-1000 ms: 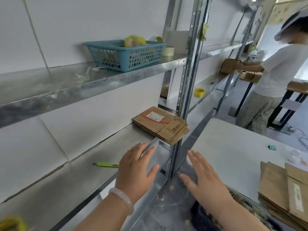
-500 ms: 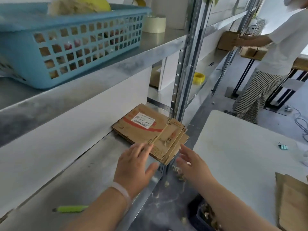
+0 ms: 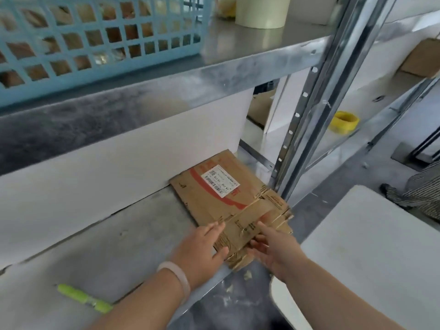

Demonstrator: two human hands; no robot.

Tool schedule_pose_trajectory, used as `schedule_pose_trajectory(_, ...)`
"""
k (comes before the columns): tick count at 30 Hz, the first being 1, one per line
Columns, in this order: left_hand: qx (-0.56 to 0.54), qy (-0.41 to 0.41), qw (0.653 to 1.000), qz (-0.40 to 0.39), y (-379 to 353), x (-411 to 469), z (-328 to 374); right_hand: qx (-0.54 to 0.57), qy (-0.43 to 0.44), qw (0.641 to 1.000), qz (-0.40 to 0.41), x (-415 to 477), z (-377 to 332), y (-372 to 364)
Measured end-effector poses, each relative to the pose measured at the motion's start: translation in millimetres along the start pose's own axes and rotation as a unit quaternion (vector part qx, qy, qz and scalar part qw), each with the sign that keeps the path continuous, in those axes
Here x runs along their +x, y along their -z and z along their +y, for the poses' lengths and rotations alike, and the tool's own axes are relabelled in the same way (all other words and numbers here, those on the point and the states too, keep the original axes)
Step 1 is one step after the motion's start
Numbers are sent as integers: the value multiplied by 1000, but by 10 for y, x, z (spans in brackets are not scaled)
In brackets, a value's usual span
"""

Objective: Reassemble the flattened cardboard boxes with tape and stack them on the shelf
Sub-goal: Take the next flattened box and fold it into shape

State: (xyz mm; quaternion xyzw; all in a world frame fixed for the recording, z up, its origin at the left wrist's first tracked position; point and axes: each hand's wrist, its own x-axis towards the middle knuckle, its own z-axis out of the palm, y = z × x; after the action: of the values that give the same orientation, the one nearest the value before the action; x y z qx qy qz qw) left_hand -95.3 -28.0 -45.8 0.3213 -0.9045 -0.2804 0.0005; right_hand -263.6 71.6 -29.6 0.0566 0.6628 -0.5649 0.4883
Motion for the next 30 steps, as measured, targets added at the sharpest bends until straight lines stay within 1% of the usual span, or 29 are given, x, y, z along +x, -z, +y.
schedule_pose_trajectory(4, -17, 12, 999, 26, -5, -36, 65, -37, 45, 998, -25, 99, -90, 16)
schedule_pose_trajectory(8, -25, 2, 998, 54, 73, -133, 115, -82, 101, 990, -47, 40, -188, 9)
schedule_pose_trajectory(11, -42, -3, 993, 109, 207, -243, 73, -133, 172, 974, -62, -167, -249, 52)
schedule_pose_trajectory(14, -84, 26, 979, 185, 399, -376, -122, -190, 209, 956, -80, -449, -204, 176)
schedule_pose_trajectory(17, -95, 93, 949, 284, 604, -591, -337, -240, 236, 935, -113, -706, -39, 236)
schedule_pose_trajectory(19, -120, 164, 915, 348, 745, -829, -456, -270, 264, 913, -154, -867, 67, 182)
schedule_pose_trajectory(21, -152, 204, 887, 386, 886, -1157, -586, -296, 284, 891, -197, -1025, 170, 23)
schedule_pose_trajectory(22, -175, 202, 879, 394, 956, -1347, -651, -307, 291, 881, -214, -1101, 227, -85)
schedule_pose_trajectory(24, -238, 169, 865, 408, 1105, -1759, -734, -337, 311, 857, -236, -1219, 365, -345)
schedule_pose_trajectory(26, -283, 158, 838, 438, 1206, -2172, -791, -377, 345, 827, -234, -1332, 521, -621)
schedule_pose_trajectory(28, -297, 159, 813, 475, 1272, -2546, -894, -414, 376, 801, -214, -1439, 664, -920)
schedule_pose_trajectory(30, -275, 168, 804, 500, 1308, -2841, -1077, -424, 384, 792, -214, -1582, 798, -1244)
